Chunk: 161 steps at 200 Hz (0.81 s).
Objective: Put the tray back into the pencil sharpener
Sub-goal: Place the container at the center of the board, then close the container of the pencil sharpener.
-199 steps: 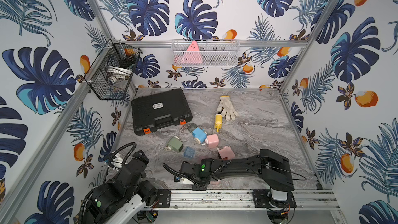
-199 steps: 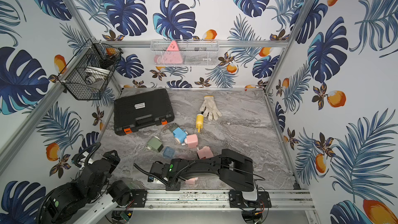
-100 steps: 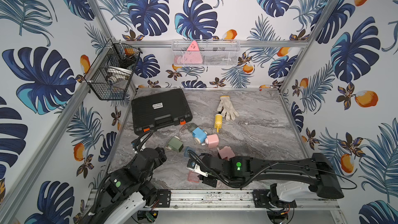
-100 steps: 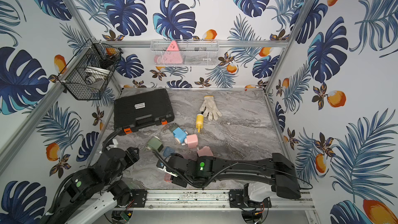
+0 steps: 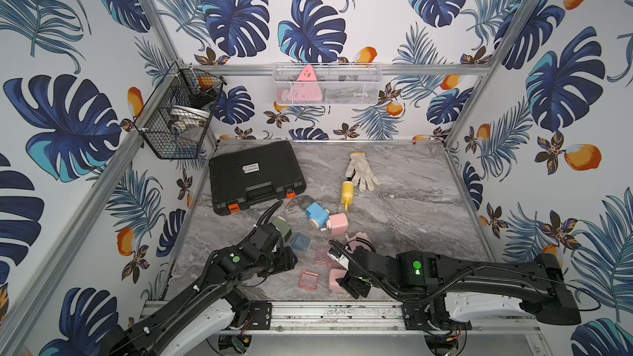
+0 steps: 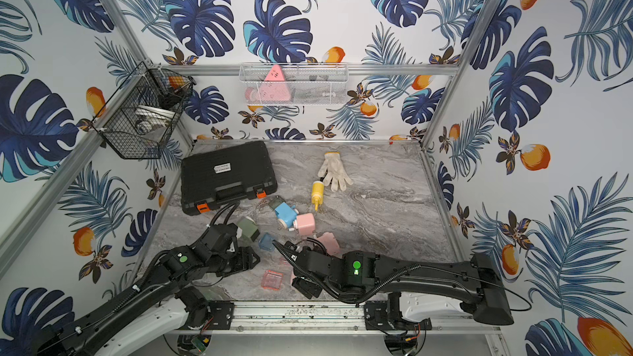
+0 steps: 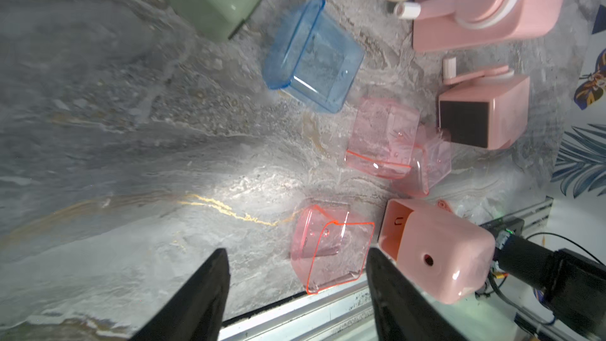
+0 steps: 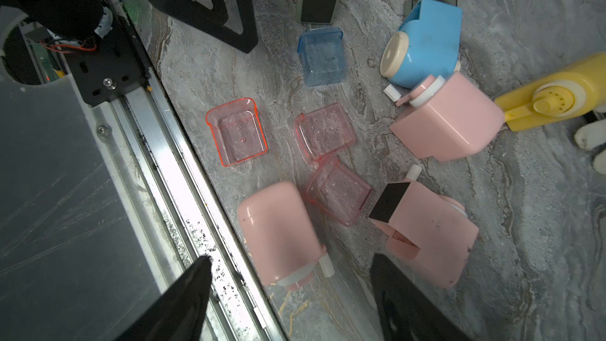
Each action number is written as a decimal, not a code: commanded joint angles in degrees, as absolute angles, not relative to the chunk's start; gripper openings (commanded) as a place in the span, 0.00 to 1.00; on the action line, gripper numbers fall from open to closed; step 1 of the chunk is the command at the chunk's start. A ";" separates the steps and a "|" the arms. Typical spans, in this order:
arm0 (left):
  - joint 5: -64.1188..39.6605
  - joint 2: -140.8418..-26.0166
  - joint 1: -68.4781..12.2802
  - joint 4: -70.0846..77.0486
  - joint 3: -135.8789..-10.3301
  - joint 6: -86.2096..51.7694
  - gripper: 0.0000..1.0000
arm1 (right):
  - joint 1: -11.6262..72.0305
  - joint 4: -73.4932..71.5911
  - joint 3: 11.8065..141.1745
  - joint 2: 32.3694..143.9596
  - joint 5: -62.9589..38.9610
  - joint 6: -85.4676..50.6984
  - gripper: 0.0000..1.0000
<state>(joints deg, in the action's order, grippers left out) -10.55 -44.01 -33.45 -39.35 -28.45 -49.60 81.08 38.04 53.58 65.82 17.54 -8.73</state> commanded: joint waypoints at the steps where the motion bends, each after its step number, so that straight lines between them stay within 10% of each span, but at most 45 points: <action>1: -13.60 -43.93 -33.66 -34.99 -27.42 -49.75 0.66 | 80.43 42.03 55.53 66.08 18.17 -1.44 0.81; 60: -14.28 -45.95 -37.98 -26.83 -22.34 -52.60 0.58 | 70.93 42.49 51.75 65.65 0.75 12.65 0.81; 161: -14.20 -50.48 -41.69 -20.79 -18.44 -52.88 0.53 | 70.18 36.82 49.59 75.33 0.70 15.25 0.80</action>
